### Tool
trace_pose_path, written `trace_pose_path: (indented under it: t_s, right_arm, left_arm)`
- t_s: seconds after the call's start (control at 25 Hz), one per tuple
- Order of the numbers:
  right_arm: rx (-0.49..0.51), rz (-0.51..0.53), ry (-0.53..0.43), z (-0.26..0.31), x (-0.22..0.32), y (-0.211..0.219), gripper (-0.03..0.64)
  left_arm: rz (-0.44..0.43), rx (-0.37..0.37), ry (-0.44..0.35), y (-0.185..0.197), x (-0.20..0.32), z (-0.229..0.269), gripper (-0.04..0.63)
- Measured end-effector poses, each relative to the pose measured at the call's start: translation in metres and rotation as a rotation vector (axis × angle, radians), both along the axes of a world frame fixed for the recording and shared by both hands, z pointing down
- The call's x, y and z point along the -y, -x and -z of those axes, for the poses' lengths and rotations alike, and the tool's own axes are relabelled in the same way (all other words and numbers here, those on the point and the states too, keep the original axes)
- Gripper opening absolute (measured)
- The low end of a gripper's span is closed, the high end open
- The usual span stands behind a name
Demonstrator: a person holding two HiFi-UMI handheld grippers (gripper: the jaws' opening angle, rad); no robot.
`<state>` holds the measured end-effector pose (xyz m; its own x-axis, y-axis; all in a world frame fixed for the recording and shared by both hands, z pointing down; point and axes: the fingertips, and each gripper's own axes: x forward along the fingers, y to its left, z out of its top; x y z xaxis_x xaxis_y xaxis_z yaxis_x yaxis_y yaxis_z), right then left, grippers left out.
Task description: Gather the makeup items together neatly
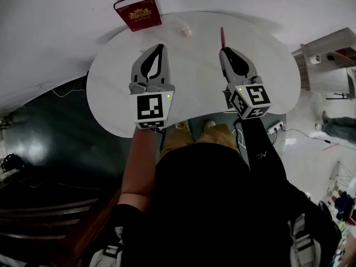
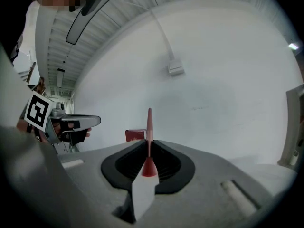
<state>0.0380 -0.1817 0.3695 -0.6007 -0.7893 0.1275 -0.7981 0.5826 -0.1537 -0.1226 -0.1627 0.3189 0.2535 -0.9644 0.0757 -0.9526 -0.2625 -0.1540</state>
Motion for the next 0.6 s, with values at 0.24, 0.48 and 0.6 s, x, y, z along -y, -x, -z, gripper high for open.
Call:
trace_pose_path:
  t_s: [0.24,0.48,0.6]
  right_arm:
    - [-0.005,-0.028,0.049,-0.018,-0.003,0.033,0.051]
    - [-0.027,0.0,0.141,-0.057,-0.006,0.076,0.051]
    - [-0.06,-0.001,0.266,-0.101,-0.008,0.097,0.051]
  left_arm:
    - [-0.044,-0.007,0.018,0.024,0.009,-0.012,0.006]
    - [-0.053,-0.005,0.057,0.042,0.016,-0.03,0.006]
    - [-0.045,-0.006,0.08,0.048,0.011,-0.043,0.006]
